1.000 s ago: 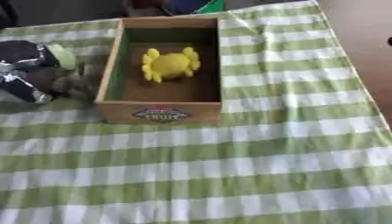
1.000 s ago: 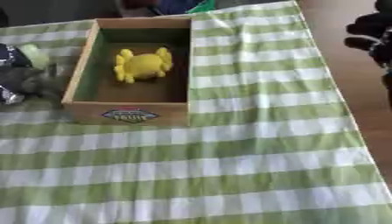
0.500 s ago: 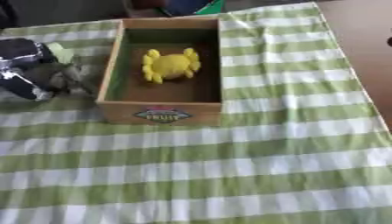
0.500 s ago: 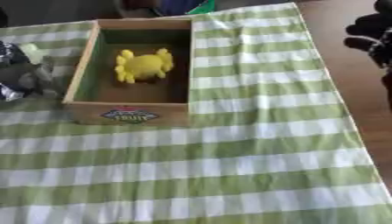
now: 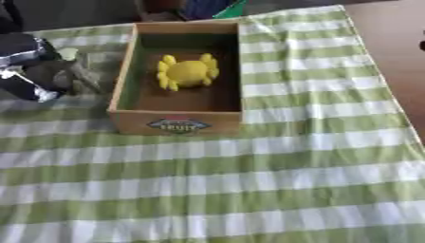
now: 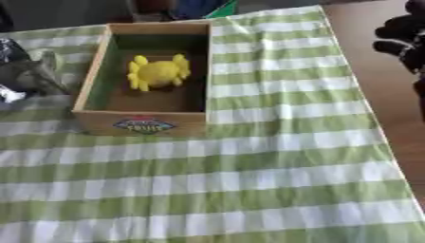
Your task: Pick up objects on the table and place them in the box.
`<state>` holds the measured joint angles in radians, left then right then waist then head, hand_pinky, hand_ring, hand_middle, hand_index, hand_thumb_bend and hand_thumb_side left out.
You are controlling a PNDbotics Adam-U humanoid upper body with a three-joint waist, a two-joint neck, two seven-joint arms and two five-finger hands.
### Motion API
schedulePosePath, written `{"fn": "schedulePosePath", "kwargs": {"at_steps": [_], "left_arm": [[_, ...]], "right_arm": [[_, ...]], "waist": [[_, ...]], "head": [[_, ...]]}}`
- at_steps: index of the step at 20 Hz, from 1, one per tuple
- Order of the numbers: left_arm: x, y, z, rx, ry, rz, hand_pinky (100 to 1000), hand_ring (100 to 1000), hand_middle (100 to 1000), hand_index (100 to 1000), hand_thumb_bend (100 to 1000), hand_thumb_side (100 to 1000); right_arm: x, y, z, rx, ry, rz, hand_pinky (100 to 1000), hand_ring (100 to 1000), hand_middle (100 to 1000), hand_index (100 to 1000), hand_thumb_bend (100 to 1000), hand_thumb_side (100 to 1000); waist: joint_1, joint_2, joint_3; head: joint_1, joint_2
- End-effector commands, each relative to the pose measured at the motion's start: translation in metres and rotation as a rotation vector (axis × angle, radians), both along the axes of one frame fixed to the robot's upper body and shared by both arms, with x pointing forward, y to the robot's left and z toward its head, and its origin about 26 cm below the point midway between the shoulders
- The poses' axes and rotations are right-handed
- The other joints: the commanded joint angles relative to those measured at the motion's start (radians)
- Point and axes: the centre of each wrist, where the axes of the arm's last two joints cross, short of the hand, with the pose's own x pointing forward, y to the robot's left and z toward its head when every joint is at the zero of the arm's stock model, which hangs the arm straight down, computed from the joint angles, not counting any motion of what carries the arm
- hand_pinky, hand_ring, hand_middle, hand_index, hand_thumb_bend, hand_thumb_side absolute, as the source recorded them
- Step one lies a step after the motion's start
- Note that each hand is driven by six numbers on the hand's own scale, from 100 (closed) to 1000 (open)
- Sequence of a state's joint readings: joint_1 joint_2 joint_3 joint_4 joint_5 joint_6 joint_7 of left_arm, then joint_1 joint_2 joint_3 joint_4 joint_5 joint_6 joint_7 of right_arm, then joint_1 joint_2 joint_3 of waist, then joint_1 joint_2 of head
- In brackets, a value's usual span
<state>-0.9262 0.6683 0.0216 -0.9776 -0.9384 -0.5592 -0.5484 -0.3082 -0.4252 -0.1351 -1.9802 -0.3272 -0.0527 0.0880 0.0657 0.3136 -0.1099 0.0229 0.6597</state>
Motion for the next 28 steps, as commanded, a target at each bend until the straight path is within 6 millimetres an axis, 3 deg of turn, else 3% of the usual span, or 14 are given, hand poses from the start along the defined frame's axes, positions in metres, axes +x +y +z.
{"fn": "schedulePosePath", "kwargs": {"at_steps": [1,3,4,10,11,13,22,28], "left_arm": [[-0.008,0.009,0.032,0.098,-0.002,-0.050,374,488,392,363,100,244],[-0.009,0.007,0.037,0.100,-0.018,-0.053,375,488,392,362,100,281],[-0.009,0.006,0.040,0.097,-0.029,-0.055,375,488,390,361,100,244],[-0.009,-0.008,0.058,0.046,-0.085,-0.091,375,487,382,357,100,244],[-0.009,-0.012,0.060,0.038,-0.093,-0.098,376,486,380,355,100,295],[-0.008,-0.019,0.065,0.014,-0.112,-0.111,378,485,375,352,100,245],[-0.009,-0.071,0.089,-0.098,-0.288,-0.199,381,483,382,350,100,253],[-0.006,-0.107,0.092,-0.092,-0.363,-0.231,386,486,386,351,100,254]], "right_arm": [[-0.003,0.000,0.008,-0.006,-0.028,0.002,777,770,676,826,100,1000],[-0.003,0.000,0.008,-0.004,-0.028,0.004,777,770,676,826,100,1000],[-0.003,0.000,0.008,-0.003,-0.028,0.004,776,770,676,826,100,1000],[-0.003,0.001,0.008,0.003,-0.030,0.009,776,770,676,826,100,1000],[-0.003,0.001,0.009,0.005,-0.030,0.010,776,770,676,825,100,1000],[-0.002,0.002,0.009,0.010,-0.034,0.014,776,770,676,825,100,1000],[0.001,0.012,0.018,0.040,-0.064,0.070,774,770,677,825,100,1000],[0.003,0.016,0.022,0.058,-0.077,0.092,773,770,677,825,100,1000]], "waist": [[-0.002,-0.028,0.001],[-0.002,-0.033,0.001],[-0.003,-0.035,0.001],[-0.006,-0.042,-0.003],[-0.006,-0.043,-0.005],[-0.008,-0.046,-0.011],[-0.014,-0.056,-0.043],[-0.018,-0.053,-0.063]], "head": [[-0.003,0.008],[-0.002,0.009],[-0.002,0.009],[0.001,0.009],[0.002,0.010],[0.006,0.012],[0.036,0.011],[0.063,-0.001]]}}
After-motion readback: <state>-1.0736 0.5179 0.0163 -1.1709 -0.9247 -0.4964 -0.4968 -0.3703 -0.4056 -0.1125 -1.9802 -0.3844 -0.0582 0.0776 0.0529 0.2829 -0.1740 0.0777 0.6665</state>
